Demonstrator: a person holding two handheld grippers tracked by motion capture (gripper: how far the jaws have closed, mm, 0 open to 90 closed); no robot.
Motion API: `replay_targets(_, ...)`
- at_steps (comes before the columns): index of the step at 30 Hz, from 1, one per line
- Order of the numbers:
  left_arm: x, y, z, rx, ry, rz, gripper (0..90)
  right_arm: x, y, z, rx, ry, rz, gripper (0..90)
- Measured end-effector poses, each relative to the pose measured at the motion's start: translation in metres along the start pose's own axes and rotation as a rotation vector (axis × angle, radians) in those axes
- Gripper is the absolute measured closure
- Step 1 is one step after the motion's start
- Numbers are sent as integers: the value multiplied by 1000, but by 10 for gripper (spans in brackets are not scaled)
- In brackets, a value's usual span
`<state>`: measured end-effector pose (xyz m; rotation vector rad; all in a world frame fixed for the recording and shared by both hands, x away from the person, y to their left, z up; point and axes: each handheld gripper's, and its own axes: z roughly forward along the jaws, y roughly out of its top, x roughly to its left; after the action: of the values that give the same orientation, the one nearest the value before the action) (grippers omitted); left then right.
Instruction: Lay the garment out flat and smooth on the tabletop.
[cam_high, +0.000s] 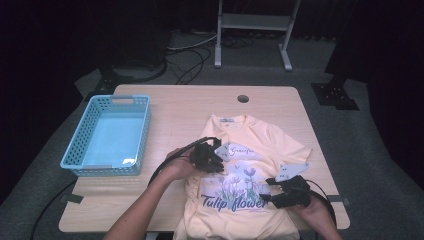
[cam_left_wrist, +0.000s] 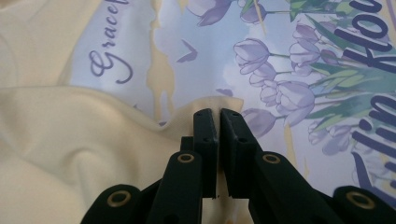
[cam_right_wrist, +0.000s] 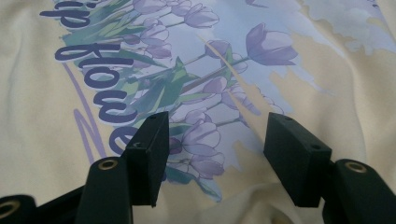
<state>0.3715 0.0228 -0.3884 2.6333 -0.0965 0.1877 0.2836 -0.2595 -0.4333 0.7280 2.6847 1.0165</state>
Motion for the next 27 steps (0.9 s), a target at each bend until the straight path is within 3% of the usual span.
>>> replay_targets(8,11,-20,-27,-43,-4,-4,851,1,2,0,13,-6,4,399)
replay_targets(20,29,-52,-68,-12,50,-56,852,1,6,1,41,-11,4,399)
replay_targets(27,29,-70,-81,21,82,-90,852,1,8,1,55,-11,7,398)
